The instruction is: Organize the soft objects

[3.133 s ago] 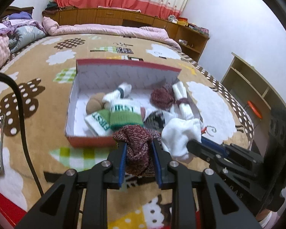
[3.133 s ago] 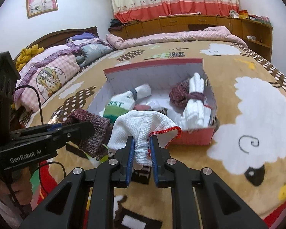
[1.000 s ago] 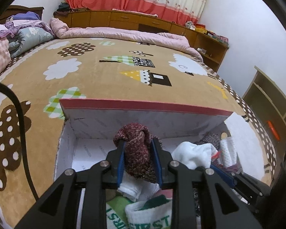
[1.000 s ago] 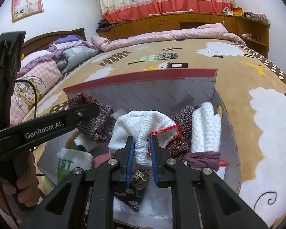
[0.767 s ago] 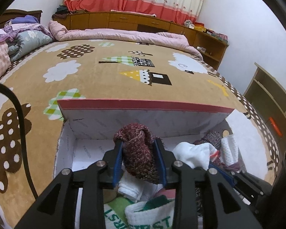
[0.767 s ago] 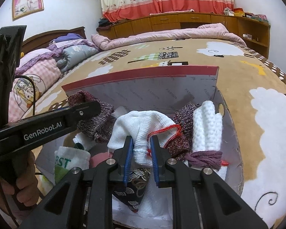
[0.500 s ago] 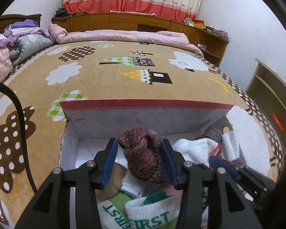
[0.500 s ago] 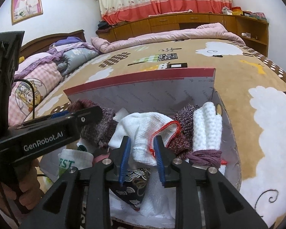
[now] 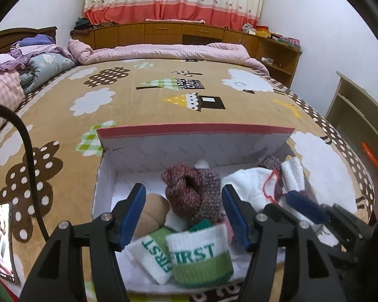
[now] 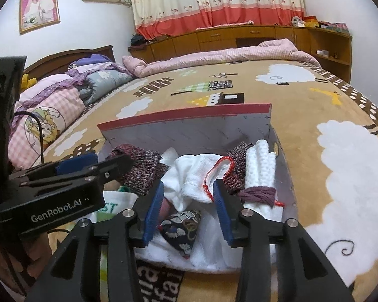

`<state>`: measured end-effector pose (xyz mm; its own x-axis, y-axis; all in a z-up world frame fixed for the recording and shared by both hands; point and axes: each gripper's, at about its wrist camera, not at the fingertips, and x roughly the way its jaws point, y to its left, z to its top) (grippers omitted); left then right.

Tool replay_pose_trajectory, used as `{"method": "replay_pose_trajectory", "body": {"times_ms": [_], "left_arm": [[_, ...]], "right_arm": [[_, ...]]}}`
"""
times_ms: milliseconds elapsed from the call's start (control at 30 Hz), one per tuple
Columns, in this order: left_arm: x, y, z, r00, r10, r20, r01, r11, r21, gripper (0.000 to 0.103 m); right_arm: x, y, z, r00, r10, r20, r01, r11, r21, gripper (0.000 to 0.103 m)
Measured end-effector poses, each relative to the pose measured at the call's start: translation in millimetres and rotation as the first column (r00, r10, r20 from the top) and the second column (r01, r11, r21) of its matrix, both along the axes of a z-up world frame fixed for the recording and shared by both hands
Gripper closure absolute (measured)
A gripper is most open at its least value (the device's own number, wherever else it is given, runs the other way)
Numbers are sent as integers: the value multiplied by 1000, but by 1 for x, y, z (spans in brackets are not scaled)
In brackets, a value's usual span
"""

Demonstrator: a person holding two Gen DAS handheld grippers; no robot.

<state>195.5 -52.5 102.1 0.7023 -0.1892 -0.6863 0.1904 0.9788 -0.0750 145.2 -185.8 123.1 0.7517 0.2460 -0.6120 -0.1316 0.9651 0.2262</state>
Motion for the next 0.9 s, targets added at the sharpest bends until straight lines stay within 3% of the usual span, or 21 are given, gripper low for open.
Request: {"method": "replay_pose_trajectory", "body": {"times_ms": [900], "left_arm": [[-84,23,0,998,35,-53,-37,998,-44,37]], "right_arm": [[-69,6,16,999,1,32,0,1000,-30,52]]}}
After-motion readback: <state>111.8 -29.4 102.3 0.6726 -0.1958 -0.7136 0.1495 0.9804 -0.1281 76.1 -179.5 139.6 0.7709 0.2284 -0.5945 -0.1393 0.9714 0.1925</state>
